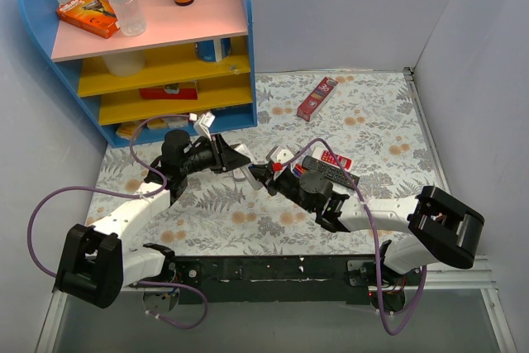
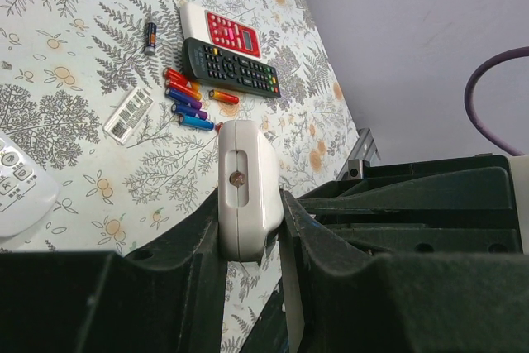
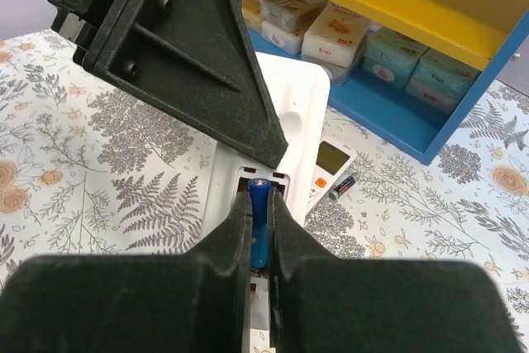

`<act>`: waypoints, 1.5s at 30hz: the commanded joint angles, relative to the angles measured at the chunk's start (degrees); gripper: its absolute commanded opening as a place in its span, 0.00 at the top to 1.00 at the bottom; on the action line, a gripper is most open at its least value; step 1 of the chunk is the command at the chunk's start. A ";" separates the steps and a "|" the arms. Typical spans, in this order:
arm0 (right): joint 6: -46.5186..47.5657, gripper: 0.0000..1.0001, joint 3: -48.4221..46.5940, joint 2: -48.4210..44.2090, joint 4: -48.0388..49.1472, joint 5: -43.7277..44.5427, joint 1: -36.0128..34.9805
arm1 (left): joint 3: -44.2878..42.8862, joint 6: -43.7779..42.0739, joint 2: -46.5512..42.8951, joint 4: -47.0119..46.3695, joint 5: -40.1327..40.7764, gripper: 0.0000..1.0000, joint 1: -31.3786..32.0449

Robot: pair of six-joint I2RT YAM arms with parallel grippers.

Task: Load the batteries into the remote control
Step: Load the battery into the remote control.

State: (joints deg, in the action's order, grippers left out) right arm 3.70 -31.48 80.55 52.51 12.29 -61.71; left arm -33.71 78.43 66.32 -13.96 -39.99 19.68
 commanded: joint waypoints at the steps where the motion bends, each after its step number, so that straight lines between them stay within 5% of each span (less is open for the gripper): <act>1: 2.19 0.95 -1.47 -0.40 -2.33 6.60 1.33 | -2.50 -0.56 -2.43 1.82 -3.17 1.00 0.62; 24: -1.07 0.96 -4.46 3.38 -0.48 9.33 0.28 | -3.46 -1.97 -3.92 6.31 2.90 1.00 1.24; 45: -3.27 0.93 0.98 7.25 5.23 9.24 0.19 | -2.06 1.37 -4.01 1.47 -2.11 1.00 1.24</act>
State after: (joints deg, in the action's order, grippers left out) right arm 0.36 -32.91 85.95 57.71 17.02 -62.41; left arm -35.20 77.28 65.14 -8.27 -33.65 20.32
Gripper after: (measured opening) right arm 0.090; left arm 0.249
